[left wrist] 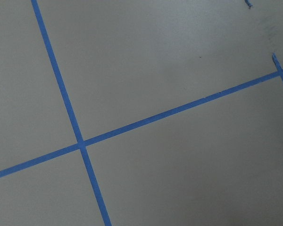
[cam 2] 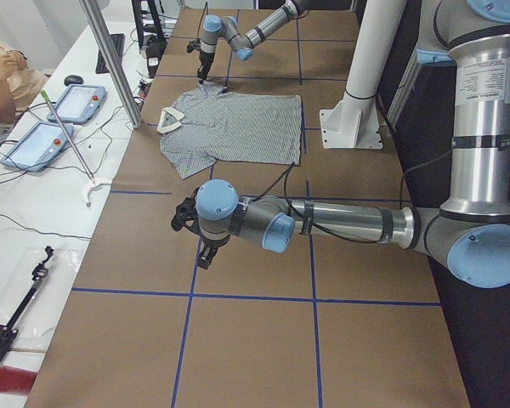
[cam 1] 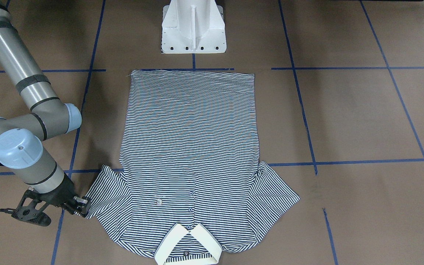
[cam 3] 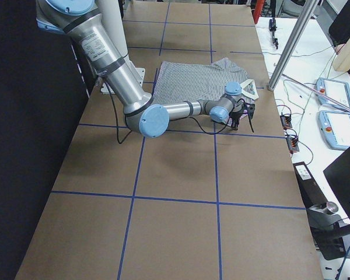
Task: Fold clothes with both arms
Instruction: 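Move the right gripper toward the sleeve nearest it, then grasp the sleeve and fold it inward onto the shirt body with right gripper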
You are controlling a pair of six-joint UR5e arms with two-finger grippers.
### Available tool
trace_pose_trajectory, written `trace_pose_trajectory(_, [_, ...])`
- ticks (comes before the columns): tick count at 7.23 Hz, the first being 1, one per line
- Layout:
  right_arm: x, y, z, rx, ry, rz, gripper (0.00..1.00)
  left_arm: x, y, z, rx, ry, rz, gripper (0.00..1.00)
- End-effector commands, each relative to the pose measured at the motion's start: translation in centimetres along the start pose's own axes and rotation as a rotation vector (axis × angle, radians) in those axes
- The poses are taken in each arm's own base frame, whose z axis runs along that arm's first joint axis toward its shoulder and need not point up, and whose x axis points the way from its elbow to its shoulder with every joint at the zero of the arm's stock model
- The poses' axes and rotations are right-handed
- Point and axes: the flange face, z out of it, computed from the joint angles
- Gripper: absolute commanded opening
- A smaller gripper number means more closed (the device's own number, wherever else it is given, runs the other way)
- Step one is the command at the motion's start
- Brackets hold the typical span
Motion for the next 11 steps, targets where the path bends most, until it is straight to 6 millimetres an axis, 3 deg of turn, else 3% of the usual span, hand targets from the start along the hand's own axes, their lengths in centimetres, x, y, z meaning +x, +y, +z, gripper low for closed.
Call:
trace_pose_trajectory(1, [-1.1,-0.2,-0.7,0.005,-0.017,-0.015,0.00,0.0,0.0,0.0,0.000,0.000,-0.001,1.00])
trace_pose_trajectory(5, [-6.4,1.3,-5.4,0.036,-0.123,-0.104,0.00,0.1,0.0,0.0,0.001,0.001,0.001,1.00])
trace_pose_trajectory(6, [-8.3,2.8,-7.6,0.038,-0.165,-0.120,0.00,0.1,0.0,0.0,0.001,0.001,-0.001,1.00])
trace_pose_trajectory(7, [-9.9,6.9,-9.2,0.028,-0.179,-0.144,0.00,0.1,-0.1,-0.1,0.005,0.000,0.004,1.00])
trace_pose_trajectory(8, [-14.1,11.8,-8.0,0.055,-0.158,-0.106,0.00,0.1,-0.1,-0.1,0.013,-0.001,0.015,1.00])
trace_pose_trajectory(9, [-17.7,12.5,-7.2,0.107,-0.124,-0.088,0.00,0.1,-0.1,-0.1,0.014,-0.001,0.016,1.00])
trace_pose_trajectory(10, [-20.3,11.8,-4.6,0.109,-0.076,-0.079,0.00,0.2,-0.2,-0.1,0.016,0.001,0.016,1.00])
trace_pose_trajectory(11, [-20.8,10.8,-2.6,0.133,-0.031,-0.078,0.00,0.3,-0.2,-0.2,0.017,0.001,0.012,1.00])
